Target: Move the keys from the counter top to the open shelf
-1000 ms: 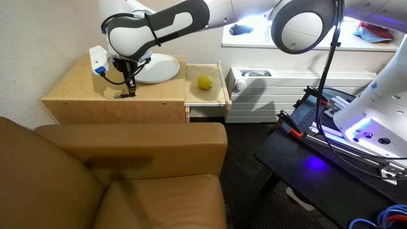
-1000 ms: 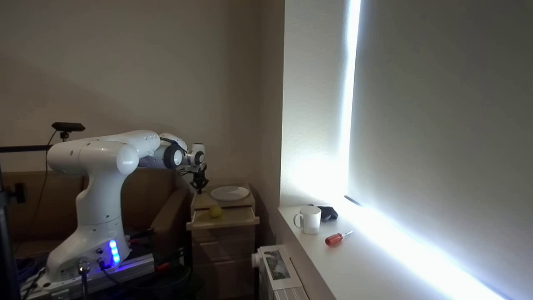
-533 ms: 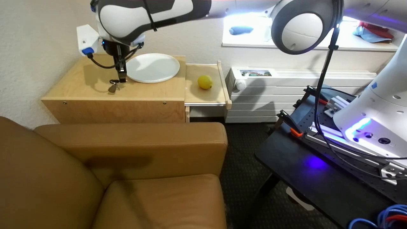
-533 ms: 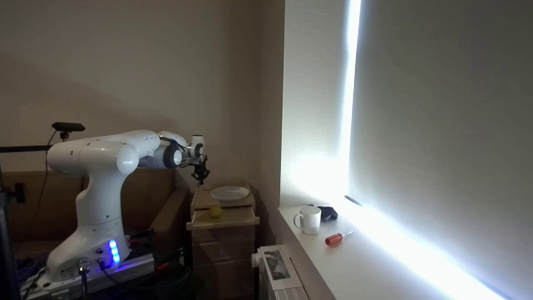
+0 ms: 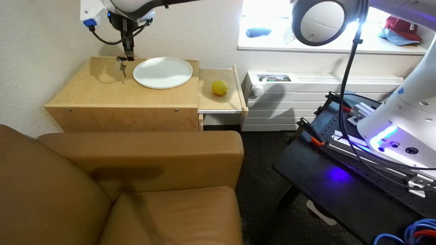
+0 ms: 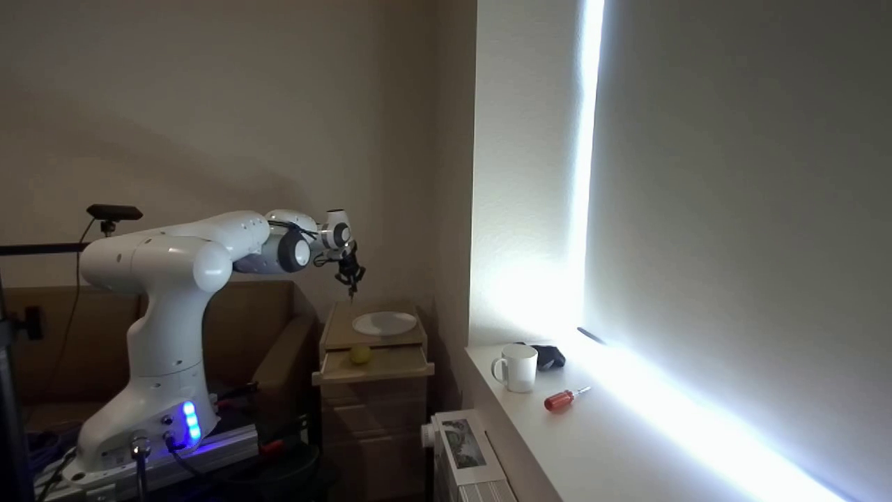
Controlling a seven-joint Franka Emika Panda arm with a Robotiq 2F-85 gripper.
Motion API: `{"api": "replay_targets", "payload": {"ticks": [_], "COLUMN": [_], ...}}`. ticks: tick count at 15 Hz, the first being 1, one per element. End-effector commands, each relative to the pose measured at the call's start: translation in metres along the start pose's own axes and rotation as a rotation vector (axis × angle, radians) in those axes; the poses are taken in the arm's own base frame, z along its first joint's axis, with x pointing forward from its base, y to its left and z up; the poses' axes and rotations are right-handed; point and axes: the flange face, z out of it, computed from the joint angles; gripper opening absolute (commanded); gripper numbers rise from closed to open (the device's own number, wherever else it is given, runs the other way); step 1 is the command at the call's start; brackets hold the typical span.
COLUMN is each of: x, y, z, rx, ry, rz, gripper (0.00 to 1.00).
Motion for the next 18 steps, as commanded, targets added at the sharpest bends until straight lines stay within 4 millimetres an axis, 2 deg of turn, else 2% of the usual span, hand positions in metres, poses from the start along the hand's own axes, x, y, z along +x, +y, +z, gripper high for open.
{"api": "replay_targets", "payload": {"ticks": [1, 2, 3, 8, 11, 13, 16, 17, 18], "x": [0.033, 0.045, 0.075, 0.159, 0.200, 0.215, 0.226, 0.222, 0.225], "y": [-0.049, -0.061, -0.094, -0.147, -0.168, -0.172, -0.171, -0.171, -0.171], "z": [-0.029, -0.033, -0.045, -0.055, -0.056, -0.053, -0.044, -0.037, -0.035], "rx": [0.091, 0.109, 0.103, 0.012, -0.074, -0.143, -0.238, -0.175, -0.184], "ry": [0.112, 0.148, 0.181, 0.338, 0.355, 0.347, 0.321, 0.338, 0.334], "rz": [0.146, 0.188, 0.209, 0.351, 0.431, 0.458, 0.458, 0.459, 0.462], "gripper": [0.02, 0.02, 0.02, 0.02, 0.02, 0.02, 0.02, 0.02, 0.07]}}
